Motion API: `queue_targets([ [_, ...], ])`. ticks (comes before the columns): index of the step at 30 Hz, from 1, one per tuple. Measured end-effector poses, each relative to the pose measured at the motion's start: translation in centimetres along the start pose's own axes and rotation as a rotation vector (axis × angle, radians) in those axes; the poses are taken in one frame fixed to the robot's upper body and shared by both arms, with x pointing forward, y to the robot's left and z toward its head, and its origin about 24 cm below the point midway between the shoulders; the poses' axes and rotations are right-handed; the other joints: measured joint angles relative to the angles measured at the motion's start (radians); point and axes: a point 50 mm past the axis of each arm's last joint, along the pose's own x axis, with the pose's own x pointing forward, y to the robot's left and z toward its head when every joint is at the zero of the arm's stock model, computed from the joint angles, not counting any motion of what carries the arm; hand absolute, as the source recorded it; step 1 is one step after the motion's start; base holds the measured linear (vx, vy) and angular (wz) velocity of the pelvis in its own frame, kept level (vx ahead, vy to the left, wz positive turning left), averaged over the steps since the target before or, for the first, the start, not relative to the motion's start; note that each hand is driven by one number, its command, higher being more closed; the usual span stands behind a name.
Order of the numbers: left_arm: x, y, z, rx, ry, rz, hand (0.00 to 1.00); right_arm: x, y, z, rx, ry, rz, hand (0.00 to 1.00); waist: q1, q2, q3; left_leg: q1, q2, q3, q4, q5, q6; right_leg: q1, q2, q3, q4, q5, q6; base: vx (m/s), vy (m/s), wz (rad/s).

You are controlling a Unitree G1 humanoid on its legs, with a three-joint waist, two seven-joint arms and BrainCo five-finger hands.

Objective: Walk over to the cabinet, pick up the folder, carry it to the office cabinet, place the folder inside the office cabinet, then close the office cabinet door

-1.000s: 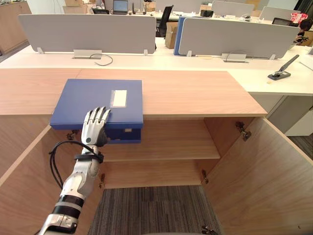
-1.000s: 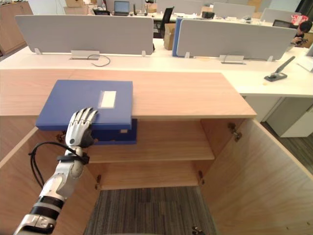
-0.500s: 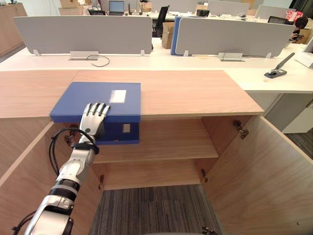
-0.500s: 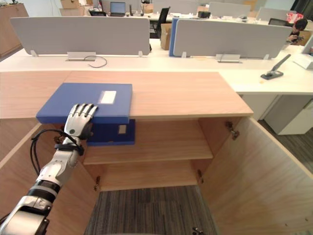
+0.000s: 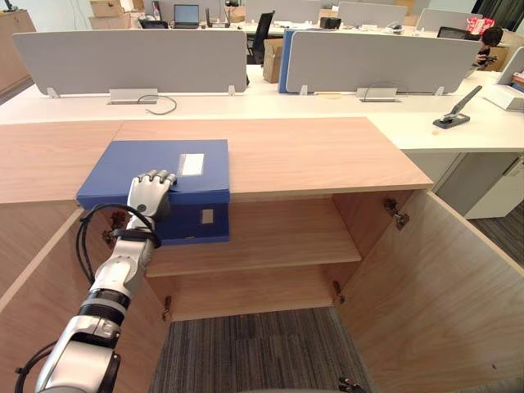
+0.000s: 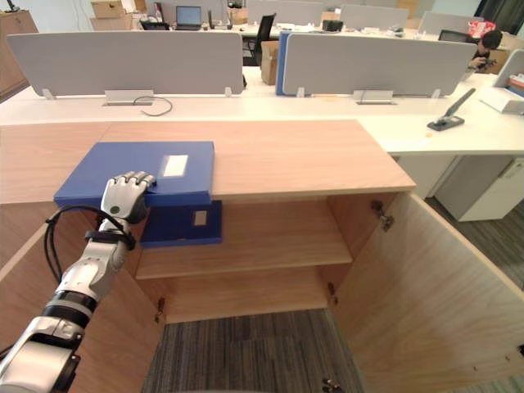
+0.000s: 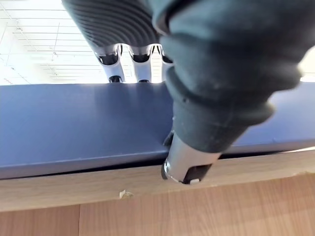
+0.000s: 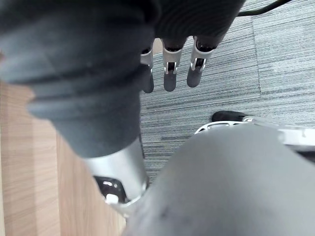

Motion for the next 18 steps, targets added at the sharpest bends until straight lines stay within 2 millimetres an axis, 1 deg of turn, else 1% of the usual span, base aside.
queue_targets([
  [2, -0.2, -0.1, 0.3, -0.016, 0.002, 0.005, 1.0, 0.0, 0.0, 0.0, 0.0, 0.0, -0.001, 0.0, 0.001, 0.0, 0.0, 0.0, 0.0, 0.0, 0.0, 0.0, 0.0, 0.0, 0.0, 0.0, 0.0, 0.0, 0.0, 0.0, 0.0, 0.0],
  [6, -1.4, 0.4, 2.3, -0.093, -0.021, 0.051, 1.0, 0.0, -0.1, -0.1, 0.001, 0.003, -0.006, 0.0, 0.002, 0.002, 0.0, 0.0, -0.001, -0.002, 0.0, 0.0, 0.0, 0.001, 0.0, 0.0, 0.0, 0.0, 0.0, 0.0, 0.0, 0.0],
  [8, -2.5, 1.0, 4.4, -0.179, -0.062, 0.084, 1.0, -0.1, -0.2, -0.2, 0.004, 0.006, -0.015, 0.0, 0.008, 0.006, 0.002, 0.0, -0.002, -0.005, 0.0, 0.0, 0.0, 0.001, -0.001, -0.001, 0.001, 0.0, 0.0, 0.0, 0.0, 0.0],
  [9, -2.8, 1.2, 4.9, -0.204, -0.078, 0.091, 1.0, -0.1, -0.2, -0.3, 0.005, 0.007, -0.017, 0.0, 0.008, 0.007, 0.001, 0.0, -0.002, -0.005, 0.0, 0.0, 0.0, 0.002, -0.001, -0.001, 0.001, 0.0, -0.001, 0.0, 0.0, 0.0],
  [11, -4.0, 2.2, 7.0, -0.319, -0.157, 0.111, 1.0, -0.1, -0.4, -0.3, 0.005, 0.009, -0.021, 0.0, 0.012, 0.013, 0.002, 0.0, -0.002, -0.007, 0.0, 0.0, 0.0, 0.002, -0.001, -0.001, 0.002, -0.001, -0.001, 0.0, 0.0, 0.0],
  [12, -4.3, 2.5, 7.6, -0.353, -0.179, 0.114, 1.0, -0.1, -0.4, -0.4, 0.006, 0.01, -0.022, 0.0, 0.014, 0.014, 0.002, 0.0, -0.002, -0.007, -0.001, 0.0, 0.0, 0.002, -0.001, -0.001, 0.002, -0.001, -0.001, 0.0, 0.0, 0.0],
  [13, -5.1, 3.4, 9.2, -0.453, -0.238, 0.128, 1.0, -0.1, -0.5, -0.4, 0.008, 0.012, -0.025, 0.0, 0.02, 0.018, 0.004, 0.0, -0.002, -0.009, -0.001, 0.0, 0.0, 0.001, -0.001, -0.001, 0.003, -0.004, -0.006, 0.0, 0.0, 0.0],
  [16, -6.0, 4.4, 10.7, -0.554, -0.299, 0.136, 1.0, -0.2, -0.6, -0.7, 0.009, 0.019, -0.028, 0.0, 0.027, 0.022, 0.002, 0.0, -0.002, -0.01, -0.002, 0.0, 0.0, 0.002, -0.001, -0.002, 0.003, -0.004, -0.006, 0.0, 0.0, 0.0],
  [18, -6.5, 5.3, 11.2, -0.636, -0.323, 0.146, 1.0, -0.2, -0.7, -0.7, 0.013, 0.021, -0.03, 0.0, 0.029, 0.024, 0.001, -0.001, -0.002, -0.012, -0.005, 0.0, 0.0, 0.002, -0.001, -0.003, 0.002, -0.004, -0.006, 0.0, 0.0, 0.0],
])
